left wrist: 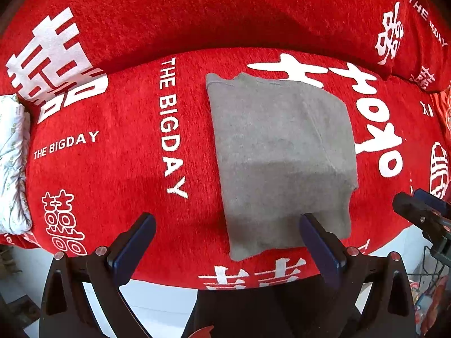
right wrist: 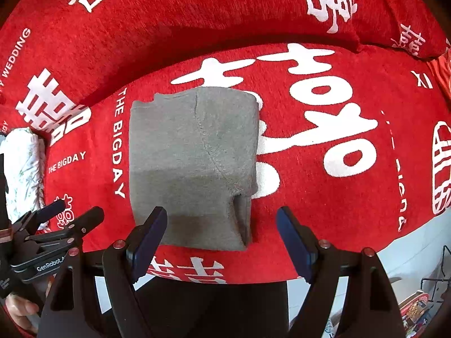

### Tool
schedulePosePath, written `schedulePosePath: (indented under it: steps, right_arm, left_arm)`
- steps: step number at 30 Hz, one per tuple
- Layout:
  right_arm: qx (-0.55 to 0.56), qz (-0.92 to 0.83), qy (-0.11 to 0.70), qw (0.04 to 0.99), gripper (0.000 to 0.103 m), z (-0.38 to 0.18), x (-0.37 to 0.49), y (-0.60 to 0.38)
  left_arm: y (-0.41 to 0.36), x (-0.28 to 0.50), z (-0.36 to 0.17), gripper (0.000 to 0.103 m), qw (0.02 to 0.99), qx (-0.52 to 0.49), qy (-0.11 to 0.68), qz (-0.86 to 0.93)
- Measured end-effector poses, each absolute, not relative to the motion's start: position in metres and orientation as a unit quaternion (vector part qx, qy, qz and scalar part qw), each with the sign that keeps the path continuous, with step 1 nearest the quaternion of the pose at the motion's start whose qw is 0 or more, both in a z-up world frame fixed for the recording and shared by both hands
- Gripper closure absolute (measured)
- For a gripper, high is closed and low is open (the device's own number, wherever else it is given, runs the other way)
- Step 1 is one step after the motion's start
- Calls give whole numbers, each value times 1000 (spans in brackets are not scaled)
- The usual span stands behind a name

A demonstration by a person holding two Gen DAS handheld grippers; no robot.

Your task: Fold small clothes

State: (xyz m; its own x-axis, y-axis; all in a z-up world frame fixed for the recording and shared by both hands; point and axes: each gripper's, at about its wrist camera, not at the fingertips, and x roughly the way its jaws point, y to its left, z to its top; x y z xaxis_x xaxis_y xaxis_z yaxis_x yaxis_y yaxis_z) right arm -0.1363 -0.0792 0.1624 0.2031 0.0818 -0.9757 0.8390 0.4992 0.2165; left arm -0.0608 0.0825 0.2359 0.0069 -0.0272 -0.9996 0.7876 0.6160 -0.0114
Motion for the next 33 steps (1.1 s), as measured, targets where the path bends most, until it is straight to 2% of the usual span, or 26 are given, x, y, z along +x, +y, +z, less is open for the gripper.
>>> schedulePosePath:
  steps: [3,5,16,33]
  right_arm:
    - [408,-293,561,658,20,165,-138,-79]
    - [408,-296,561,657,0,166,-139,-78]
    - [387,-320,556,662,0,182,-127,-67]
    - [391,-358,532,660,0,215,-137,-72]
  left_arm:
    - [81,-62,237,2,637,313,627,-322]
    - [79,-64,237,2,631,320,627,-327]
    - [75,-63,238,2,600,334,653,-320]
    - [60,-79,251,2,589,391,626,-330]
